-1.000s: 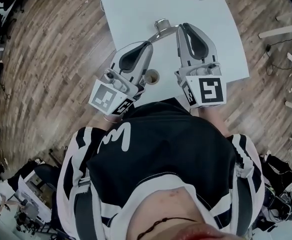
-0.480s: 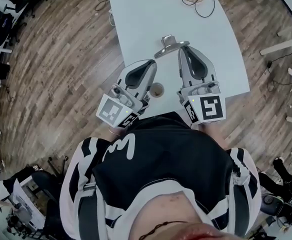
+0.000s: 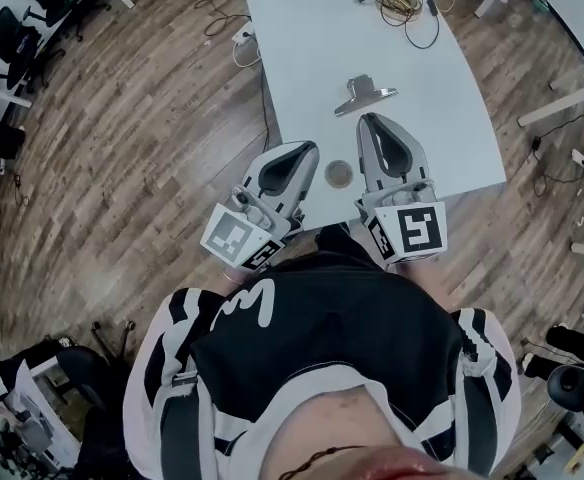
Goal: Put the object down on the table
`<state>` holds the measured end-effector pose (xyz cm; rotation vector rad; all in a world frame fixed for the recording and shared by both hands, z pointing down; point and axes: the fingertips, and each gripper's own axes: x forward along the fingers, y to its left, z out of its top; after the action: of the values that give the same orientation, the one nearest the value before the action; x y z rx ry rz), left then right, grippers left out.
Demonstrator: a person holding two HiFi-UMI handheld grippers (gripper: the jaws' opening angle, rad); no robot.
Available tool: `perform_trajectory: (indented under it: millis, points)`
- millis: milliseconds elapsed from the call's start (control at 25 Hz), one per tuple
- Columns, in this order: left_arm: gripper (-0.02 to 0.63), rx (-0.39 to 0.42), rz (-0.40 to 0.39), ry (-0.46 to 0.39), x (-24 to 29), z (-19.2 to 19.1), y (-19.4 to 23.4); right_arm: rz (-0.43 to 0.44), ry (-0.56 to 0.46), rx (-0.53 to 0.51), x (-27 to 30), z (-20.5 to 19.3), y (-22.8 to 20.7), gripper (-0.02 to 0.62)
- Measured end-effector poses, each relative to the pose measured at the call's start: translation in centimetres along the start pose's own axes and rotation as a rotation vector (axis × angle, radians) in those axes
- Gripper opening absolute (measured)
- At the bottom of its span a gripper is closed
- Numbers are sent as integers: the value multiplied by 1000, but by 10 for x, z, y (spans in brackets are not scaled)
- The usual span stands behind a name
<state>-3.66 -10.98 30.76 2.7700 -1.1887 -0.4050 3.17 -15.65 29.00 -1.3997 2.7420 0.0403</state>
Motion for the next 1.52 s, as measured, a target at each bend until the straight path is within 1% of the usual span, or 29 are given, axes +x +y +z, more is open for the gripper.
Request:
perform_trajectory:
  millis: [160, 320, 520, 720, 920, 1080, 1240, 1360, 1520]
  points:
    - [5, 8, -10, -5, -44, 11, -12, -11, -3, 0, -22, 1, 43, 34]
    - [5, 14, -43, -13, -82, 19, -34, -33, -15, 7, -50, 6, 82, 34]
    - [5, 0, -83, -12, -120, 20, -68, -84, -32, 7, -91, 11, 115, 34]
    - [5, -8, -91, -17, -151, 20, -88, -86, -14, -1, -119, 6, 146, 34]
    - [5, -4, -113, -32, -161, 31, -102, -80, -32, -13, -126, 18, 161, 35]
    - [5, 4, -132, -19, -165, 31, -109, -102, -39, -13, -140, 25, 160, 34]
    - [5, 8, -79, 6, -182, 25, -98, -130, -31, 0, -157, 20, 159, 35]
    - [5, 12, -62, 23, -191, 21, -97, -152, -31, 13, -172, 16, 156, 35]
    - [5, 23, -51, -10, -193, 31, -105, -144, -43, 20, -181, 17, 157, 34]
